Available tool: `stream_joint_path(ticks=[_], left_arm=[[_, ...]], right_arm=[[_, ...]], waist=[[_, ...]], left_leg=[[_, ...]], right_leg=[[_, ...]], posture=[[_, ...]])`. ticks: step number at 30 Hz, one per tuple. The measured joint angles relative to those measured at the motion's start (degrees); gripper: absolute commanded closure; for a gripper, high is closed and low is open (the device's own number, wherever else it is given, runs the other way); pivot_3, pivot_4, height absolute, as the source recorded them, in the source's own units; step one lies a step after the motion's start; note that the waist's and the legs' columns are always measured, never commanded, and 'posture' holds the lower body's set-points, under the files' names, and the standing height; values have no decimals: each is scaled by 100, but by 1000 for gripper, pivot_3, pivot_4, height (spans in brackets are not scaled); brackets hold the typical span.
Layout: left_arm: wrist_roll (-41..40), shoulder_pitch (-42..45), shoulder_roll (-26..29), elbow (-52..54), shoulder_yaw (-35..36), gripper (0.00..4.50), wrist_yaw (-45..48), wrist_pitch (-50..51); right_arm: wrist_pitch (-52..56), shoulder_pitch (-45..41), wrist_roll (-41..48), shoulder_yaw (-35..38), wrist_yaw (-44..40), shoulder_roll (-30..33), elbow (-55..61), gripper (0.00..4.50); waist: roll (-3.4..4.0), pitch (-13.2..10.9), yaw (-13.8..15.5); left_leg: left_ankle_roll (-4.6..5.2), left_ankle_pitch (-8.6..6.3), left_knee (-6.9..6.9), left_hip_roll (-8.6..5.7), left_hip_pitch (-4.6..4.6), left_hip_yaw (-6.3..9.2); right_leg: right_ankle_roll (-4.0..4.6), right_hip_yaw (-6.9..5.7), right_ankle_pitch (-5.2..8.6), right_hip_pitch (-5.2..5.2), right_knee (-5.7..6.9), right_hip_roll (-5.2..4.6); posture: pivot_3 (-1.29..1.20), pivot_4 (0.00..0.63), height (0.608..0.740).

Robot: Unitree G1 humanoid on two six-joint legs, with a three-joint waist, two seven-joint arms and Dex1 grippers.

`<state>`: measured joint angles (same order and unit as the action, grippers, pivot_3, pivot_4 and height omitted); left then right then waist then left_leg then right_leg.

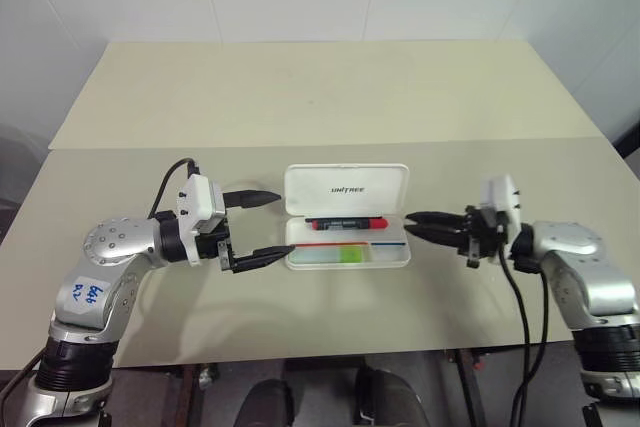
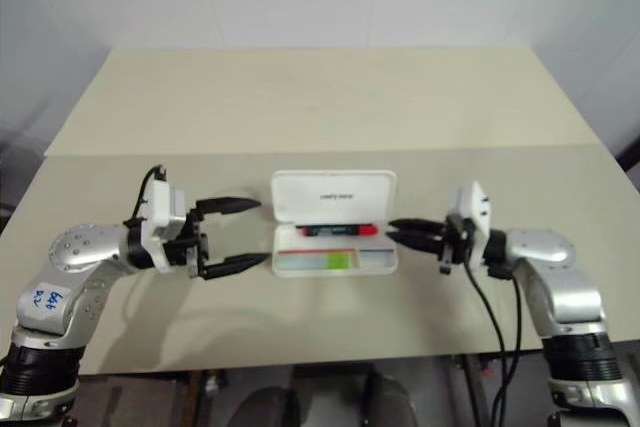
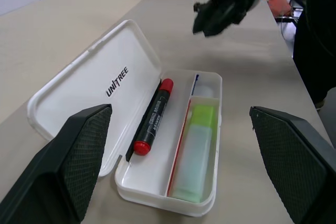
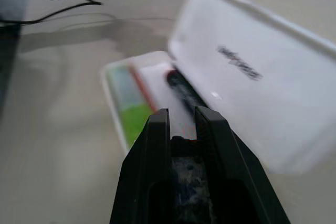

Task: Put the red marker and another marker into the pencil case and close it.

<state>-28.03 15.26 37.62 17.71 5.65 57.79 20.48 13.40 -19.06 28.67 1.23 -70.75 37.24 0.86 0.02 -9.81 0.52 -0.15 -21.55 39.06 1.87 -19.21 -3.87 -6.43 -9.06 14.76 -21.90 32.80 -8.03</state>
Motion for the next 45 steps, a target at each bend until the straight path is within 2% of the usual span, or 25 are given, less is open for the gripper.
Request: stream_joint_path(ticks=[5,9,19,29,30,39,40,45], left_arm=[[0,-7,-4,76,-12,0,-67,3],[-1,-23,-14,218,-23,0,-103,12],[-1,-206,-49,303,-31,0,-246,59],[-2,-217,-49,404,-28,0,-300,62],[-2,-216,-49,403,-28,0,-301,61],[-2,-170,-50,373,-39,0,-275,35],[-2,-163,-50,368,-39,0,-272,27],[-2,-161,-51,310,-48,0,-266,5]], right_arm=[[-269,-312,-269,-573,-318,-316,-169,4116],[-456,-547,-443,-758,-468,-440,-505,4116],[-847,-975,-806,-845,-861,-540,-1504,4116],[-651,-946,-843,-846,-1015,-506,-1572,4116],[-616,-929,-844,-849,-1018,-505,-1561,3361],[-595,-924,-901,-855,-938,-641,-1546,259],[-597,-932,-901,-854,-915,-654,-1546,8],[-303,-951,-667,-765,-855,-618,-1118,8]], waist=[[0,0,-12],[0,0,2],[0,0,21],[0,0,25],[0,0,26],[0,0,24],[0,0,25],[1,0,26]], left_leg=[[0,0,0,-1,-2,8],[-1,-2,0,-2,-5,7],[-3,-3,0,-1,-6,5],[-3,-2,0,1,-5,5],[-3,-3,0,1,-5,5],[-4,-3,0,1,-5,4],[-4,-3,0,1,-5,4],[-4,-3,0,1,-6,6]], right_leg=[[0,-2,0,0,3,0],[0,-3,0,-2,2,0],[0,-4,0,-4,2,1],[1,-3,0,-4,2,3],[1,-4,0,-4,2,3],[1,-4,0,-5,2,4],[1,-3,0,-4,2,4],[1,-3,0,-6,2,4]], posture=[[0,150,740],[0,150,740],[0,150,740],[0,150,740],[0,150,740],[0,150,740],[0,150,740],[0,150,740]])
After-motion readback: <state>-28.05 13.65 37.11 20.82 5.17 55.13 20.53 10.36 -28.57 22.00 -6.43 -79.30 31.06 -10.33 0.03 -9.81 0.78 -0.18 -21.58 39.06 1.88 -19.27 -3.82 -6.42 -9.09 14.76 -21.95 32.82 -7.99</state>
